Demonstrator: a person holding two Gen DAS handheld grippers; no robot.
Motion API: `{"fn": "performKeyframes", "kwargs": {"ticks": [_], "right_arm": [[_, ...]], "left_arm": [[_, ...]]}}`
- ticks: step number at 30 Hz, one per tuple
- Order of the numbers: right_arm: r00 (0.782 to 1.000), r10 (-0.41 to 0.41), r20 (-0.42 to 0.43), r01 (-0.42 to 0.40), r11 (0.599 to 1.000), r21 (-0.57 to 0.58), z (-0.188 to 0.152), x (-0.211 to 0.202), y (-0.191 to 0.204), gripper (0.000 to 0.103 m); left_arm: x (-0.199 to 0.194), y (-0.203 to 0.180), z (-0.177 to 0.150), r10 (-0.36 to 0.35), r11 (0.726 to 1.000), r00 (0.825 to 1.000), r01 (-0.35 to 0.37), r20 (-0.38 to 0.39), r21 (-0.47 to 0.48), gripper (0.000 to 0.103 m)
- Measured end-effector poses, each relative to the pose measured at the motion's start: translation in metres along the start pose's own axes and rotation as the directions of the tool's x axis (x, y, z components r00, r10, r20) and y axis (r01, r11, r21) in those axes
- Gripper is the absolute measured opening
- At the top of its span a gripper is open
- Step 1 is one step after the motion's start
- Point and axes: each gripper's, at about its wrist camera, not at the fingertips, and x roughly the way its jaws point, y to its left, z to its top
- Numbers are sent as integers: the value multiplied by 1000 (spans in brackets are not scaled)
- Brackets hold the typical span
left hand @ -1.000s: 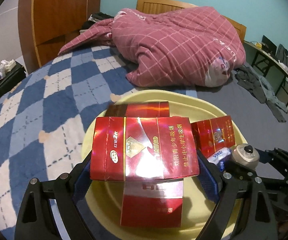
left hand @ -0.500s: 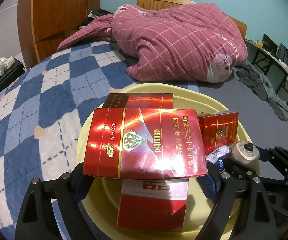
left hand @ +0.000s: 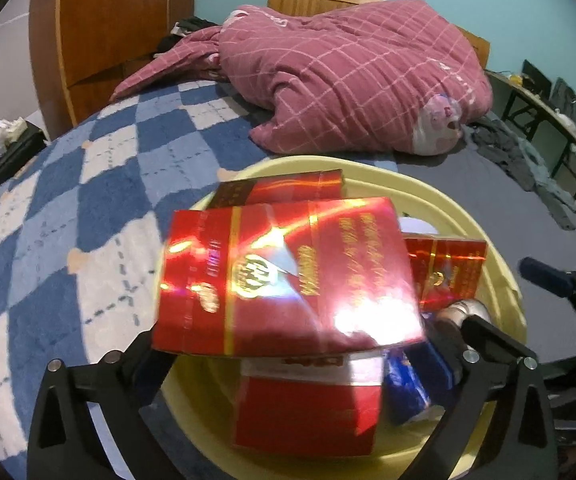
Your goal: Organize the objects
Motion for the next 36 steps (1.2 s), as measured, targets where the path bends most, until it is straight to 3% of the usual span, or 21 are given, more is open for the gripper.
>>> {"fn": "performKeyframes", "kwargs": {"ticks": [7,18,23,31,36], "right_arm": [[1000,-11,-2,11,1000,21,2,-5,-5,99],[1000,-1,5,0,998,57,1,-19,-13,102],[1000,20,-3,-20,995,95,-6,-28,-21,103],[1000,18,14,-19,996,93,-26,-55,-28,103],[999,2,35,-5,997,71,-42,-72,-32,103]], "left_arm": [[-18,3,2,17,1000,998,-16,60,-15,103],[-32,-3,1,-6,1000,999,7,34,-29,103],[-51,-12,-4,46,999,998,-45,51,-25,103],[-83,-29,-37,80,994,996,-77,47,-73,103],[-90,-45,-60,56,996,997,-52,46,-76,103]]}}
